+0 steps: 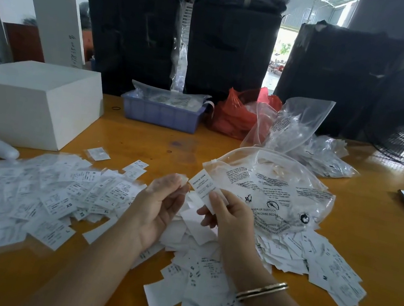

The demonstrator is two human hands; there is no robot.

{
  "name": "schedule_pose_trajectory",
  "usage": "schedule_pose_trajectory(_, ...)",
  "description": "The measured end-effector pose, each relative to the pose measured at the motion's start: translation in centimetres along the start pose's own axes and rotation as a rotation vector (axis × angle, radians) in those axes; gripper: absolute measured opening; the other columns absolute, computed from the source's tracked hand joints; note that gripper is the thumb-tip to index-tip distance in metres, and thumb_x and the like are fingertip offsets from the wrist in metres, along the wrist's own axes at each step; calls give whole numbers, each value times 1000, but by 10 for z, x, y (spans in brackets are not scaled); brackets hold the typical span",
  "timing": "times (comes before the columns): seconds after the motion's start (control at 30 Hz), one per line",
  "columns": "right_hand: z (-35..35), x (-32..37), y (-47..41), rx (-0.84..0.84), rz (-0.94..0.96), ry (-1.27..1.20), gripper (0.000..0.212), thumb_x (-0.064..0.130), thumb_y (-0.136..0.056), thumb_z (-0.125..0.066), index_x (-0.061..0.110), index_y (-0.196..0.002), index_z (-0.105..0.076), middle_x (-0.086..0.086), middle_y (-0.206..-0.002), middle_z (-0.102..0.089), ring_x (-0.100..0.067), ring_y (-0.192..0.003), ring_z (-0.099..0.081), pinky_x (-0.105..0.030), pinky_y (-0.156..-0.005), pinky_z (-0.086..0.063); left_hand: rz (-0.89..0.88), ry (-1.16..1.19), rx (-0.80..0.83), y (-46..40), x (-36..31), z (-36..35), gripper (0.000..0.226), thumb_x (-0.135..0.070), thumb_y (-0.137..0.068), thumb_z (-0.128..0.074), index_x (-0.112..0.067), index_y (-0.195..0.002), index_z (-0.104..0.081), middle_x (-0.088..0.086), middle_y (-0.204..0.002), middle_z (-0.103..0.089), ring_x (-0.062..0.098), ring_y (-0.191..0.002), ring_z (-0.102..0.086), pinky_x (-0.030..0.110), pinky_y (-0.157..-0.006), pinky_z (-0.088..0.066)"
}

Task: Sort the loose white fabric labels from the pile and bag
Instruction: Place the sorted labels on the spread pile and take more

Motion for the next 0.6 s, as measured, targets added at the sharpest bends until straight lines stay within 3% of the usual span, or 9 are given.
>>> schedule_pose_trajectory(0.13, 0, 2, 1, 13, 5, -45, 22, 13, -97, -51, 19, -88, -70, -4, -63, -67, -11, -50, -57, -19, -49, -43, -3, 10, -1, 1, 0, 0, 31, -18, -69, -71, -8, -97, -61, 5, -75, -73, 8, -66, -70, 16, -55, -53)
schedule_pose_trajectory(0.3, -2, 2, 2, 55, -16, -3, 19, 13, -96, -52, 18, -90, -70, -5, -64, -68, -11, -50, -57, -19, -48, -43, -14, -36, 32, 1, 1, 0, 20, -20, -70, -71, -9, -85, -63, 6, -74, -72, 9, -66, -70, 16, -56, -54)
schedule_pose_trajectory(0.47, 4, 4, 0, 17, -12, -72, 18, 12, -96, -51, 14, -92, -68, -3, -63, -67, -12, -52, -58, -20, -51, -45, -33, -5, -23, 0, -2, 0, 33, -18, -68, -72, -7, -96, -59, 6, -77, -73, 9, -68, -70, 17, -56, -54)
schedule_pose_trajectory(0.6, 2, 3, 1, 45, -14, -37, 19, 12, -96, -52, 15, -90, -69, -3, -62, -67, -12, -50, -58, -18, -48, -45, -27, -25, 0, 1, 0, -1, 31, -19, -70, -71, -7, -96, -59, 5, -77, -73, 9, -69, -70, 16, -58, -54)
Point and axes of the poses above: each hand's wrist, its own y-axis away from the middle knuckle, its own z-axis out of the back of the hand, x = y × z, the point moved 2 cm from there along -y, towards the middle knuckle
